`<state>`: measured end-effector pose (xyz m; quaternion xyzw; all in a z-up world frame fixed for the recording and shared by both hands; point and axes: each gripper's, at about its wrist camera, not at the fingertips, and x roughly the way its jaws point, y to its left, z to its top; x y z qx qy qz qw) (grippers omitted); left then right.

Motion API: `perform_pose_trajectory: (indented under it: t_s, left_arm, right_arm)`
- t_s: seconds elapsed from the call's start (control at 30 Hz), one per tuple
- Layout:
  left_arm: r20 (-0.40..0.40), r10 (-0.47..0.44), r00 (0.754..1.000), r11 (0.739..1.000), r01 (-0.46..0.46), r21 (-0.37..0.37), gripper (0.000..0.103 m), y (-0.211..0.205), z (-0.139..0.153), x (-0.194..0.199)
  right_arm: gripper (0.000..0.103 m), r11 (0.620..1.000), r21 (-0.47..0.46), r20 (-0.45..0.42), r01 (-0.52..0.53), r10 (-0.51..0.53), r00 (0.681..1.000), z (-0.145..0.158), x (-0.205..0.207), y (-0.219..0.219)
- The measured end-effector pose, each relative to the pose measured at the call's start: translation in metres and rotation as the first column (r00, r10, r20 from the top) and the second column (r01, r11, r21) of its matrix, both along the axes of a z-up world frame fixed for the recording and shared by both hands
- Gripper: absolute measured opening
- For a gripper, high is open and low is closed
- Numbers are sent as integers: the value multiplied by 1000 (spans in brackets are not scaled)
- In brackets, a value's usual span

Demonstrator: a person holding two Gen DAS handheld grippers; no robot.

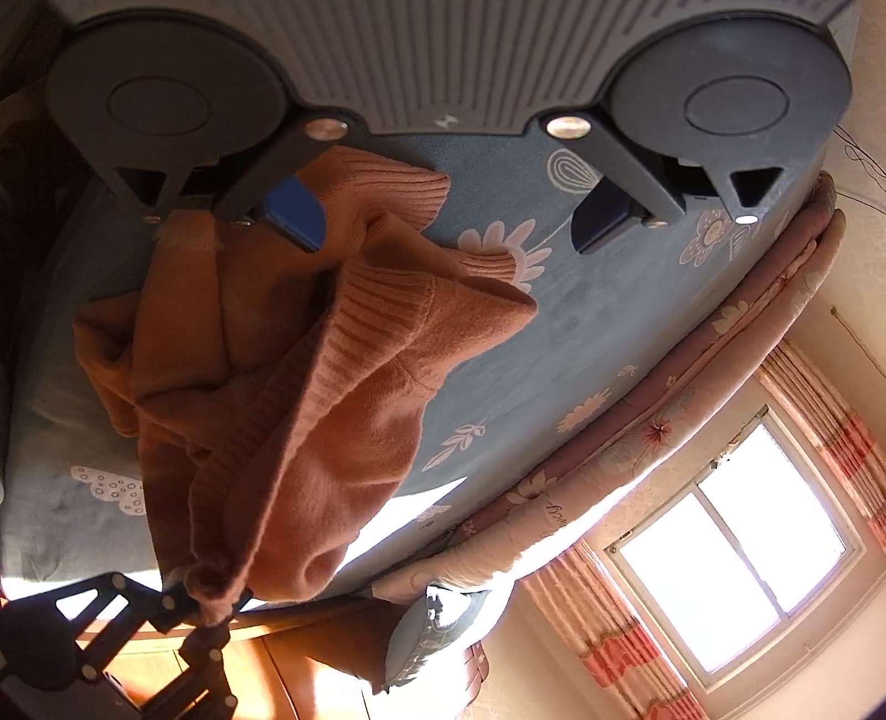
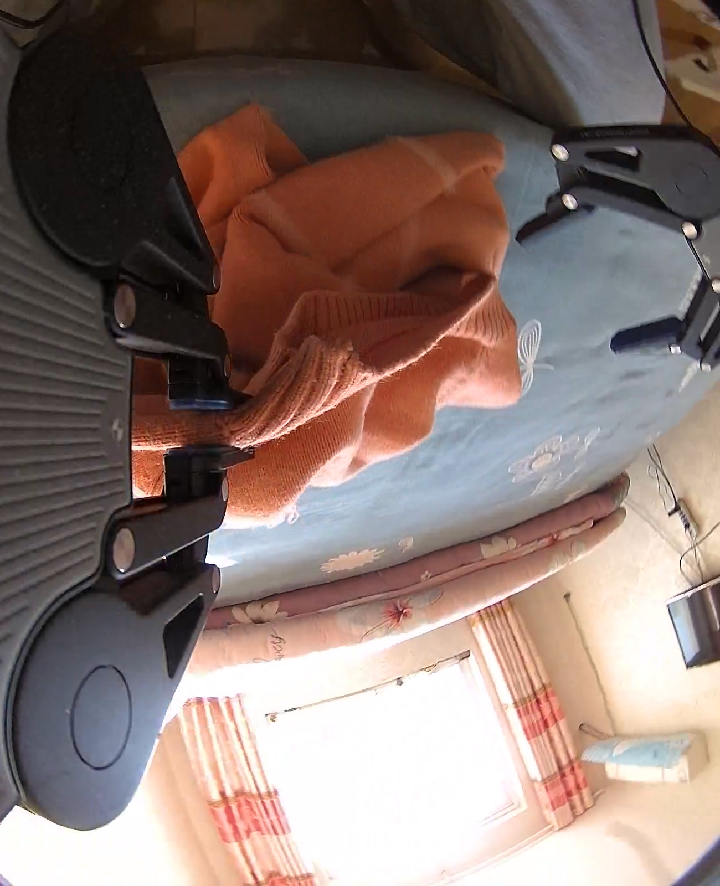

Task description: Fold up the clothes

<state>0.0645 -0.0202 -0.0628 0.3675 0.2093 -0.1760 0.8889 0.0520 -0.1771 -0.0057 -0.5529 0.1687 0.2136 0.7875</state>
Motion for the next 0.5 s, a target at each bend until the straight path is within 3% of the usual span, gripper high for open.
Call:
perform_pose_trajectory:
  t_s: [0.17,0.37,0.43,0.5]
  left_arm:
    - [128,-71,989,986,50,160,95,-15,-13,6]
    - [232,-221,947,935,138,326,95,-33,-31,16]
    - [255,-281,925,910,173,376,92,-39,-37,20]
    - [258,-333,907,888,210,408,77,-44,-40,25]
  right_arm:
    - [13,979,145,36,143,-150,988,27,24,-25]
    - [13,931,287,-36,226,-225,974,31,33,-57]
    - [13,932,283,-45,225,-222,974,28,31,-59]
    - [13,935,276,-58,225,-217,974,25,30,-60]
